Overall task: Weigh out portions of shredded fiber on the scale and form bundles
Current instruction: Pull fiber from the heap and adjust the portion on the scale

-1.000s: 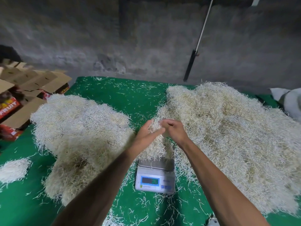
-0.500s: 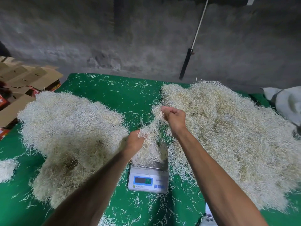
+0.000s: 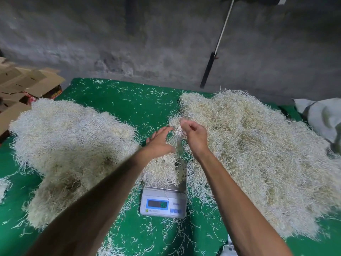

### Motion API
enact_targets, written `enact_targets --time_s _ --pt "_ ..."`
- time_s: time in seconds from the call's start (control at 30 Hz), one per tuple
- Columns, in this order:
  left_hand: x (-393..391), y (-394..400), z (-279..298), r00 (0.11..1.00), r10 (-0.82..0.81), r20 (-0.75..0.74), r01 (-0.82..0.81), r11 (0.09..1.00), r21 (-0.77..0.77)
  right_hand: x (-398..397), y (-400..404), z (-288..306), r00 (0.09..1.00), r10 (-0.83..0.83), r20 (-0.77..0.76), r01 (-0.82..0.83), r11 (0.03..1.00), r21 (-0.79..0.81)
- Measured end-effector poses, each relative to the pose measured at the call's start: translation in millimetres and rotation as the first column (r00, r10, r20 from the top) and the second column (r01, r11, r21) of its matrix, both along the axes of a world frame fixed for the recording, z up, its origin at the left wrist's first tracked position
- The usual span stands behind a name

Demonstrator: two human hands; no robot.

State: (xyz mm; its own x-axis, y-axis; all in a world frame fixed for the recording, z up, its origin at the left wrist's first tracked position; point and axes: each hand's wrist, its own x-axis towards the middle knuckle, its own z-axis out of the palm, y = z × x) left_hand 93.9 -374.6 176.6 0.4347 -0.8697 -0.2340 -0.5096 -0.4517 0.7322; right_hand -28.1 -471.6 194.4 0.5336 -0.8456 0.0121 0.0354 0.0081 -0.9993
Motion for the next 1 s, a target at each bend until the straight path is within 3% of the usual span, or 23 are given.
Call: enact_targets --time_s 0.1,0.2,0.3,0.4,0.5,0.63,0.77,0.83,0.9,0.97,1.0 --pt "-9.5 -6.5 -2.3 0.999 -0.005 0.041 0.007 0.999 -0.042 -0.7 -0.2 1.3 1.0 0.016 -0.014 -0.015 0.997 0.077" --pt "-16.8 -1.3 -18.0 0.999 0.027 -0.032 -0.032 0.985 -0.168 2.9 0.5 1.7 0.998 -0.06 0.034 0.051 0.974 0.221" --pt "-18.9 4.0 -30.6 1.0 -0.01 -0.028 0.004 0.984 -0.18 4.0 4.3 1.6 0.994 -0.103 0.036 0.088 0.949 0.301" --pt "-18.4 -2.1 -31.6 0.999 -0.002 0.033 0.005 0.995 -0.104 6.3 19.5 -0.9 0.989 -0.088 -0.12 0.106 0.982 0.158" --pt "4.4 2.4 -37.7 0.982 0.172 0.075 -0.176 0.983 0.05 8.6 29.2 8.2 0.983 -0.094 -0.156 0.096 0.995 0.001" --pt "29.4 21.0 -50.1 0.948 0.296 -0.115 -0.285 0.953 0.107 2.0 6.0 35.8 0.981 -0.171 -0.095 0.14 0.954 -0.265" --pt "21.9 28.4 -52.2 0.938 0.299 -0.175 -0.295 0.954 0.049 -14.8 -24.4 20.6 0.919 -0.202 -0.338 0.079 0.935 -0.344" --pt "19.4 29.7 -54.5 0.952 0.253 -0.173 -0.252 0.967 0.03 -27.0 -36.6 0.4 0.857 -0.169 -0.486 -0.018 0.934 -0.357" --pt "19.4 29.0 -55.5 0.966 0.212 -0.145 -0.21 0.977 0.027 -44.3 -40.5 -16.7 0.726 -0.092 -0.682 -0.231 0.901 -0.368" --pt "18.7 27.8 -53.7 0.972 0.191 -0.14 -0.19 0.982 0.019 -66.6 -41.3 -35.2 0.383 -0.122 -0.915 -0.522 0.789 -0.324" --pt "17.8 27.4 -52.5 0.972 0.187 -0.142 -0.186 0.982 0.016 -77.5 -39.4 -43.6 0.202 -0.21 -0.957 -0.624 0.725 -0.291"
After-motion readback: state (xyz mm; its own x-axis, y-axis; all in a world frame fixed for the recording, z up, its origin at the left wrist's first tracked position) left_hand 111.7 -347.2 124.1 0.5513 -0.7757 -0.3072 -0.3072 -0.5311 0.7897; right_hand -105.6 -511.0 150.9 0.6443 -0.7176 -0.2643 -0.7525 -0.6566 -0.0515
